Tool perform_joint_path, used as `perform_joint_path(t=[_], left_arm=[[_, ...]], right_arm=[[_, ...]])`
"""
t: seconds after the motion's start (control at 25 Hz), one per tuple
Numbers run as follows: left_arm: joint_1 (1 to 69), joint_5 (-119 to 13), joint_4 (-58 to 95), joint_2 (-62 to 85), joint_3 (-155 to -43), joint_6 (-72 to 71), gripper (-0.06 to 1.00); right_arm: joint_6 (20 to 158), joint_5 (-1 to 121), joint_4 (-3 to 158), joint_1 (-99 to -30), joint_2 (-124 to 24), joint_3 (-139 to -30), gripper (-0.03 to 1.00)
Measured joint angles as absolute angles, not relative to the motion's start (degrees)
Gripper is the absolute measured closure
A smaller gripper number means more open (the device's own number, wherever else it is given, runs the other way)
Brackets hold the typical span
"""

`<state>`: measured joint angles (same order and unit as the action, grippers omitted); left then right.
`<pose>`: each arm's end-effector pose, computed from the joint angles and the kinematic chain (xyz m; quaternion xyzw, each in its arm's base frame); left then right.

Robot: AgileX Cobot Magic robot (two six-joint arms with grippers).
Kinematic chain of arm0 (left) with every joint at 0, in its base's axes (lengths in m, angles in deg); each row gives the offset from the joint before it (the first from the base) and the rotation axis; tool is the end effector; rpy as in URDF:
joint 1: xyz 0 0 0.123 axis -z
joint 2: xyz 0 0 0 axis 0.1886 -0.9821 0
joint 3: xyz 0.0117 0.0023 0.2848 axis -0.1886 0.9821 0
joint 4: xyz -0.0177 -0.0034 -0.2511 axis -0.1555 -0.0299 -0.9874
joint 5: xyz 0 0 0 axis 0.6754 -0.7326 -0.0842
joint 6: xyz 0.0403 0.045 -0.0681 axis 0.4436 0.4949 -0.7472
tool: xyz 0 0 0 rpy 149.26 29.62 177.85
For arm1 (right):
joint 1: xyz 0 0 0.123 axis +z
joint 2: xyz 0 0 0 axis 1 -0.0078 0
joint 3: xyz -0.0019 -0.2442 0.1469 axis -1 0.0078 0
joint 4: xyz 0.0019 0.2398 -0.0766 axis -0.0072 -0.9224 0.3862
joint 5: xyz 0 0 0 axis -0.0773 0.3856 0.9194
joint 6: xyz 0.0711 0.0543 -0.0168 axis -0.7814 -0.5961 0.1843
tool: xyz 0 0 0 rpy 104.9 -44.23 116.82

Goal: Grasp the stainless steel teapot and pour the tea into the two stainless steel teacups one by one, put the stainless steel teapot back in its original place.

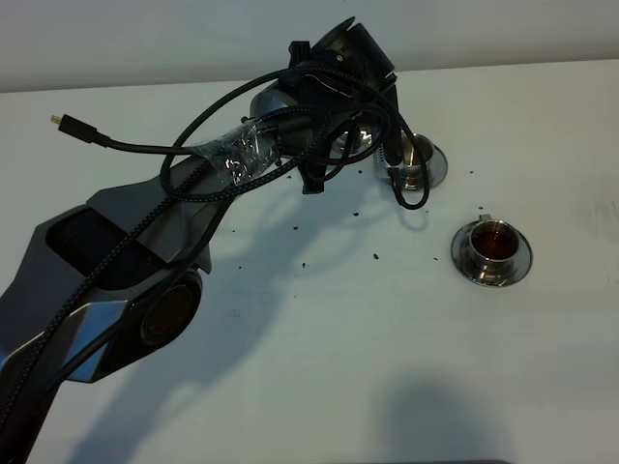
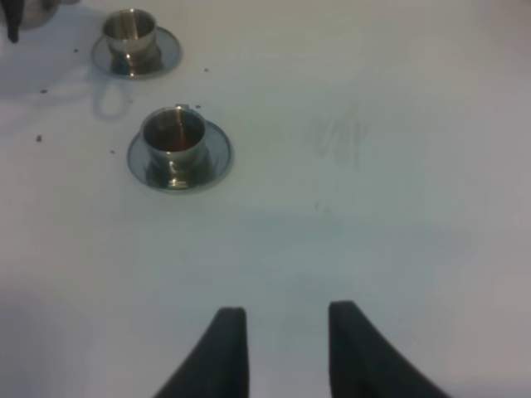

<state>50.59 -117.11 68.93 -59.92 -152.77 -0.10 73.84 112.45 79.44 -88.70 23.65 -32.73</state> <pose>0.4405 -0.3001 0.1790 0.6291 0.7025 0.2999 0.1439 -0.0058 0.0082 0.2750 -0.0676 0.8515 0.0199 0.5196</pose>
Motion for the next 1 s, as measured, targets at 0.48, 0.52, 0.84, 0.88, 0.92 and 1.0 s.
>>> perform_joint_path(t=[0.48, 0.52, 0.84, 0.88, 0.92, 1.0], left_arm=[[51.26, -117.11, 71.96, -59.92, -152.77, -3.40, 0.72], [51.38, -117.11, 71.96, -59.92, -152.77, -3.40, 0.72], [51.87, -116.94, 73.23, -59.92, -152.77, -3.34, 0.72], [51.87, -116.94, 73.23, -59.92, -152.77, -3.34, 0.72], [51.87, -116.94, 73.23, -59.92, -152.77, -3.34, 0.72], [51.87, -116.99, 73.27, -59.92, -152.77, -3.34, 0.72]], right_arm=[[73.84, 112.45, 79.44, -88.70, 23.65, -32.73, 0.73], [73.84, 112.45, 79.44, -88.70, 23.65, -32.73, 0.73], [73.84, 112.45, 79.44, -88.70, 23.65, -32.73, 0.73], [73.84, 112.45, 79.44, -88.70, 23.65, -32.73, 0.73], [73.84, 112.45, 79.44, -88.70, 23.65, -32.73, 0.73], [73.84, 112.45, 79.44, -88.70, 23.65, -32.73, 0.73]])
